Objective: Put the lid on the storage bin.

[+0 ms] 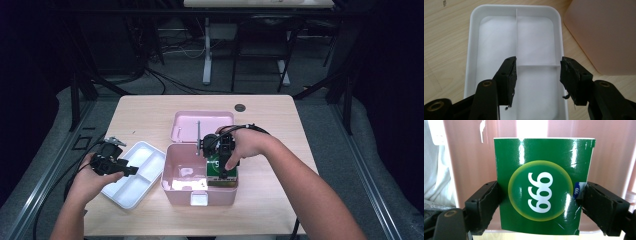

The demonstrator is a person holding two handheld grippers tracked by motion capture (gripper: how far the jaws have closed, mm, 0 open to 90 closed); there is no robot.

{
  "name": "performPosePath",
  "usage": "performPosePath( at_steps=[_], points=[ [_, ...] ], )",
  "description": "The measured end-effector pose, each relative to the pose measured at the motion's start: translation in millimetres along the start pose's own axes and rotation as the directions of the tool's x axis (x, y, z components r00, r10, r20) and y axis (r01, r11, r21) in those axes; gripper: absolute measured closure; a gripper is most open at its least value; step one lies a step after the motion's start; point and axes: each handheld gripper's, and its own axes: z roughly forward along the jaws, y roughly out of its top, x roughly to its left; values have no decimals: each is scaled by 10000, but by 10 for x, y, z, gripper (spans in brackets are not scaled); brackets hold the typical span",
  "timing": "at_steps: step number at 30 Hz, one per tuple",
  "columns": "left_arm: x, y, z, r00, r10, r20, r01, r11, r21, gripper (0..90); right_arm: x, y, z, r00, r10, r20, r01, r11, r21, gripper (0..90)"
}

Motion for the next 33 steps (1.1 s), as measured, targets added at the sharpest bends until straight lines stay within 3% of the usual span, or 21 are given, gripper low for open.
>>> performPosePath(
  at_steps=[12, 13, 14, 15, 16, 24, 33],
  points=[
    [3, -3, 5, 10000, -2, 27, 2, 10000, -1, 474, -31, 18, 139, 9999, 94, -133, -91, 9998, 177, 159],
    [4, -3, 5, 10000, -3, 28, 3, 10000, -2, 474, -32, 23, 146, 9998, 110, -161, -106, 9997, 215, 271],
    [4, -3, 5, 10000, 1, 27, -1, 10000, -1, 474, -42, 25, 124, 9999, 78, -129, -76, 9998, 182, 451],
    [4, -3, 6, 10000, -11, 23, 11, 10000, -5, 474, -61, 28, 101, 9991, 365, -207, -363, 9993, 66, 377],
    [6, -3, 6, 10000, 33, 18, -33, 10000, 7, 474, -70, 24, 79, 9991, 400, -118, -402, 9991, -164, 370],
    [2, -3, 5, 10000, 0, 13, 0, 10000, 2, 474, -71, 14, 70, 9986, 521, -62, -522, 9986, -112, 349],
    [6, -8, 5, 10000, -25, -8, 25, 10000, -10, 474, -37, -7, -39, 9973, 705, 192, -695, 9963, -497, 336]
  ],
)
